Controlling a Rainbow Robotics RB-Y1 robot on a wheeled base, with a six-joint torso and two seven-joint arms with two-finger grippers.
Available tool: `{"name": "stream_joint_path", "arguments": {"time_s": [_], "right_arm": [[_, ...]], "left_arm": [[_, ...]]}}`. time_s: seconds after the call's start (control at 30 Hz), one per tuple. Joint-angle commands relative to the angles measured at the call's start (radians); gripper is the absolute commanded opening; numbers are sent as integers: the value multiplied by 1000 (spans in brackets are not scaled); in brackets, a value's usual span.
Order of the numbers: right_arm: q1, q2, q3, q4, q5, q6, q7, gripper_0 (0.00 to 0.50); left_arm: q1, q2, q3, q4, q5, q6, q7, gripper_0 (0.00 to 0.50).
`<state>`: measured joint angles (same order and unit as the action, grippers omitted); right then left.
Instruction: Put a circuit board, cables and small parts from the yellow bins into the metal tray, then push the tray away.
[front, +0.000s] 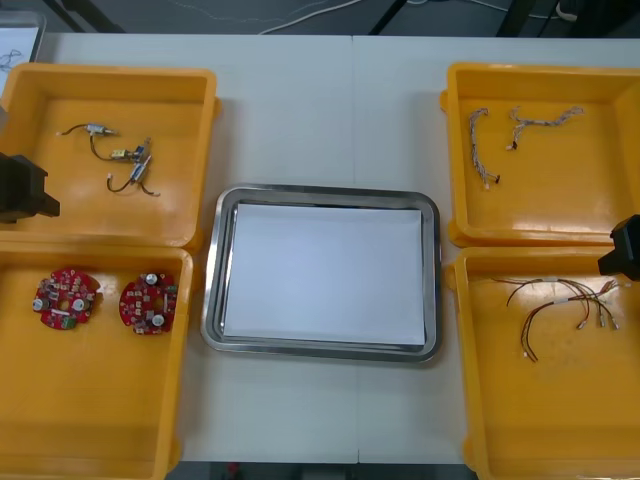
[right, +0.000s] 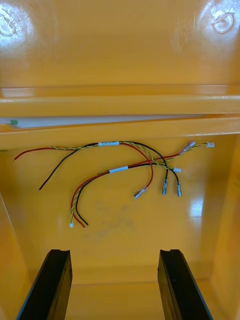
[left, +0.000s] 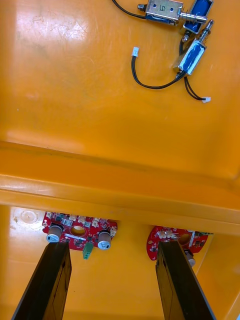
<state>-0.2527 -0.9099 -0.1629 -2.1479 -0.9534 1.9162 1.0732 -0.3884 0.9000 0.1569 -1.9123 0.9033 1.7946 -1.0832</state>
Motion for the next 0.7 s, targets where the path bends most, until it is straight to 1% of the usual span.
{"name": "stream_joint_path", "arguments": {"time_s": [0.03, 0.7], "right_arm": [[10, 2, 6, -9, 8, 4, 16, 500], [10, 2, 6, -9, 8, 4, 16, 500]], "left_arm": [[19, 42, 29, -25, -4, -8, -110, 500], [19, 42, 29, -25, -4, -8, -110, 500]]}}
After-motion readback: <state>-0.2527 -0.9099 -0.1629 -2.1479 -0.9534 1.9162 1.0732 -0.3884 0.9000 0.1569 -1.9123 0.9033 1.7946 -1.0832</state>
